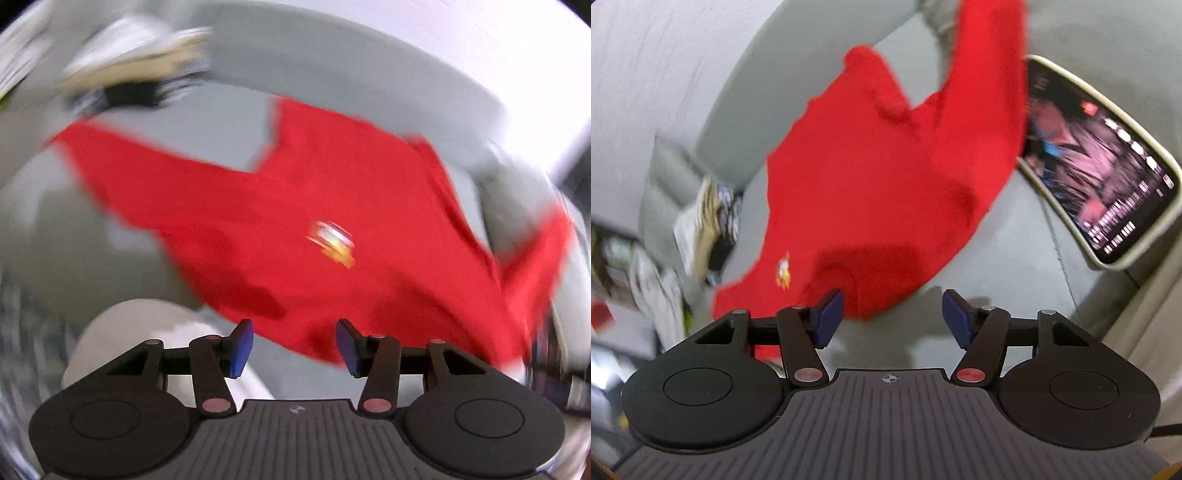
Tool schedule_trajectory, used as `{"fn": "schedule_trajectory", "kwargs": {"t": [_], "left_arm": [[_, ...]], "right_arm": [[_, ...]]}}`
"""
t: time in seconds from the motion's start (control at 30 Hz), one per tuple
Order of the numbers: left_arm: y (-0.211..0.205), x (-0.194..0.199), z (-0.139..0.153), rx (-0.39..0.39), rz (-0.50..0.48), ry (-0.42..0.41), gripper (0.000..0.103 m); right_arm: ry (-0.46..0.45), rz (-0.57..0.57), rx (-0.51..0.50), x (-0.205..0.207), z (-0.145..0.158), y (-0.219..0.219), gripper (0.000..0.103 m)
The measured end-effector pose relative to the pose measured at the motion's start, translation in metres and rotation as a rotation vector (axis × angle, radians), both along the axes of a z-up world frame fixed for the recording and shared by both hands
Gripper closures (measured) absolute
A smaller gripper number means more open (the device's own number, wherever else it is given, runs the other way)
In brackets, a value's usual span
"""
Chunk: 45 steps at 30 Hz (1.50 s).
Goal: Fold clothes
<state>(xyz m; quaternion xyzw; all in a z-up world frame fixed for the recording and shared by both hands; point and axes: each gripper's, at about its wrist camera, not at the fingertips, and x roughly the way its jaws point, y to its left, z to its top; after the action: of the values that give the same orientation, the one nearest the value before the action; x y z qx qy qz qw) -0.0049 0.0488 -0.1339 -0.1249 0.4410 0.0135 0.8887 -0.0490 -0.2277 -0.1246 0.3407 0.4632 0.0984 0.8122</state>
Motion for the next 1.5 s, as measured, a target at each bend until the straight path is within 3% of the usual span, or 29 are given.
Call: {"fn": "schedule_trajectory", "kwargs": {"t": [0.07, 0.17, 0.27, 0.43, 0.67, 0.77, 0.9, 1.27, 1.5], "left_arm": [[-0.011, -0.001, -0.003, 0.004, -0.059, 0.027, 0.052], [0.013, 0.001, -0.019, -0.188, 0.077, 0.125, 0.053], [0.041, -0.002, -0.040, -0.449, 0.254, 0.181, 0.053], [0.063, 0.000, -0.062, -0.582, 0.409, 0.142, 0.057], [0.068, -0.010, -0.069, -0.658, 0.512, 0.135, 0.058], [0.064, -0.010, -0.064, -0.630, 0.486, 0.137, 0.062], [0.071, -0.012, -0.066, -0.660, 0.509, 0.142, 0.065], [0.080, -0.020, -0.071, -0.802, 0.560, 0.153, 0.065], [0.083, -0.019, -0.069, -0.884, 0.552, 0.098, 0.065]], "right_arm": [[0.000, 0.021, 0.049, 0.000, -0.003, 0.005, 0.037], [0.045, -0.017, 0.173, 0.001, -0.016, 0.001, 0.037], [0.098, -0.110, 0.266, 0.003, -0.034, -0.011, 0.037], [0.104, -0.200, 0.332, 0.007, -0.053, -0.024, 0.038], [0.076, -0.295, 0.457, 0.004, -0.072, -0.034, 0.038], [0.040, -0.304, 0.430, 0.007, -0.068, -0.033, 0.038], [-0.021, -0.307, 0.371, 0.010, -0.059, -0.030, 0.041], [0.024, -0.332, 0.464, 0.012, -0.068, -0.036, 0.051], [0.014, -0.319, 0.461, 0.013, -0.070, -0.036, 0.051]]}}
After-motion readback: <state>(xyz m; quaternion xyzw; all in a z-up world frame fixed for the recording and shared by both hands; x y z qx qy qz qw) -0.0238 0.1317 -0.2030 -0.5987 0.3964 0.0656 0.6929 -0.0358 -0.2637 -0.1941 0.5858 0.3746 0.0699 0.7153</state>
